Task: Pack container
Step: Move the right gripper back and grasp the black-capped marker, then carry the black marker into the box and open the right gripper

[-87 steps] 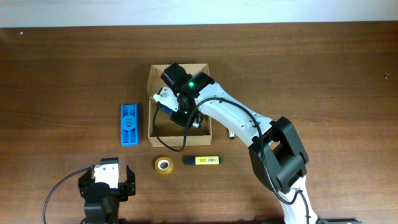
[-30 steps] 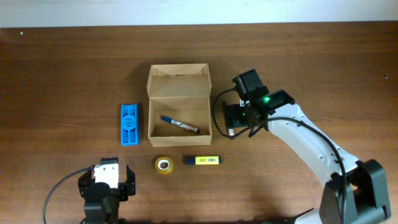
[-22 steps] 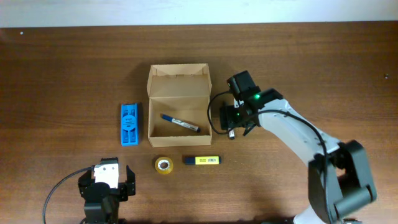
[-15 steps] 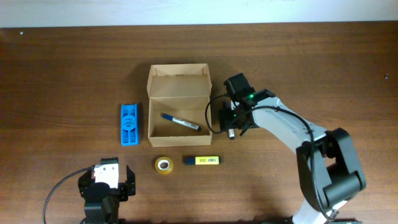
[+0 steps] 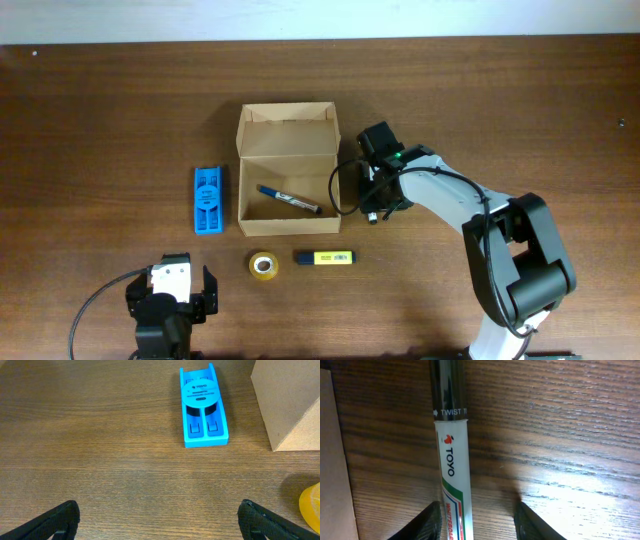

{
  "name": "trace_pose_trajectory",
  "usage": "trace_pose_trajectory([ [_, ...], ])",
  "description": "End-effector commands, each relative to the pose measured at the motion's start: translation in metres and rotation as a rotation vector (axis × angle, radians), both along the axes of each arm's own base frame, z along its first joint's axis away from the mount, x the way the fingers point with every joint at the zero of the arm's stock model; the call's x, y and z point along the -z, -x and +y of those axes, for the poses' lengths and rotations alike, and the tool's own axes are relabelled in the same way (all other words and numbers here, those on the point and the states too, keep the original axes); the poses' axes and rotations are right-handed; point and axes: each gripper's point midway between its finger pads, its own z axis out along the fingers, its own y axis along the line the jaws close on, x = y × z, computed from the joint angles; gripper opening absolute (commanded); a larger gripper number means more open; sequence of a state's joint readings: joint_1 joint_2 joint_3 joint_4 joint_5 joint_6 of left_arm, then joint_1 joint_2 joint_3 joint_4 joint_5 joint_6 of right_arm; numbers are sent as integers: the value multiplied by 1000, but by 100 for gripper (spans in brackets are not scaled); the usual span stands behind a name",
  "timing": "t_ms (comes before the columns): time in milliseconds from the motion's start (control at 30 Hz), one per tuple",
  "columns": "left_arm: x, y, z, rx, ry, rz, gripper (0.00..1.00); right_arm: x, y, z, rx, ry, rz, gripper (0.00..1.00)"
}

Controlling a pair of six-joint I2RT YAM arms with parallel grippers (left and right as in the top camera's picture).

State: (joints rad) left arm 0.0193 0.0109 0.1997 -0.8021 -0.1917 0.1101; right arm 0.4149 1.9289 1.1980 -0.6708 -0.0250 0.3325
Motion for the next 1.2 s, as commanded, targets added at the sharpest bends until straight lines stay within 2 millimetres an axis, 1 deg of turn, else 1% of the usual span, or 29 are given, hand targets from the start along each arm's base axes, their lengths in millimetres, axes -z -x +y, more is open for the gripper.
trace_pose_trajectory([
  [0,1,0,2,-5,-11,1,100,8,2,2,-2,-16,24,47],
  [100,1,0,2,-5,-11,1,99,15,5,3,-4,-15,43,45],
  [133,1,0,2,-5,-11,1,99,19,6,3,-4,-15,53,42],
  [233,1,0,2,-5,-11,1,99,22,8,4,-6,-23,67,38],
  [333,1,0,2,-5,-11,1,100,22,7,5,-6,-27,63,23],
  [400,1,0,2,-5,-11,1,99,21,7,5,-7,-27,63,17],
  [467,1,0,2,-5,-11,1,100,21,6,5,-7,-28,61,7],
  [533,1,0,2,-5,-11,1,100,20,5,6,-7,-28,60,4],
  [633,1,0,2,-5,-11,1,99,14,3,7,-7,-27,62,3],
  [700,1,0,2,-5,-11,1,100,6,0,8,-6,-28,59,4],
  [833,1,0,2,-5,-11,1,100,-21,-14,13,-7,-40,20,4],
  [900,1,0,2,-5,-11,1,100,-38,-21,15,-9,-43,-7,4],
  [1000,1,0,2,-5,-11,1,100,-68,-31,14,-6,-36,-60,4],
  [1167,1,0,2,-5,-11,1,100,-112,-41,15,-32,-37,-132,4],
])
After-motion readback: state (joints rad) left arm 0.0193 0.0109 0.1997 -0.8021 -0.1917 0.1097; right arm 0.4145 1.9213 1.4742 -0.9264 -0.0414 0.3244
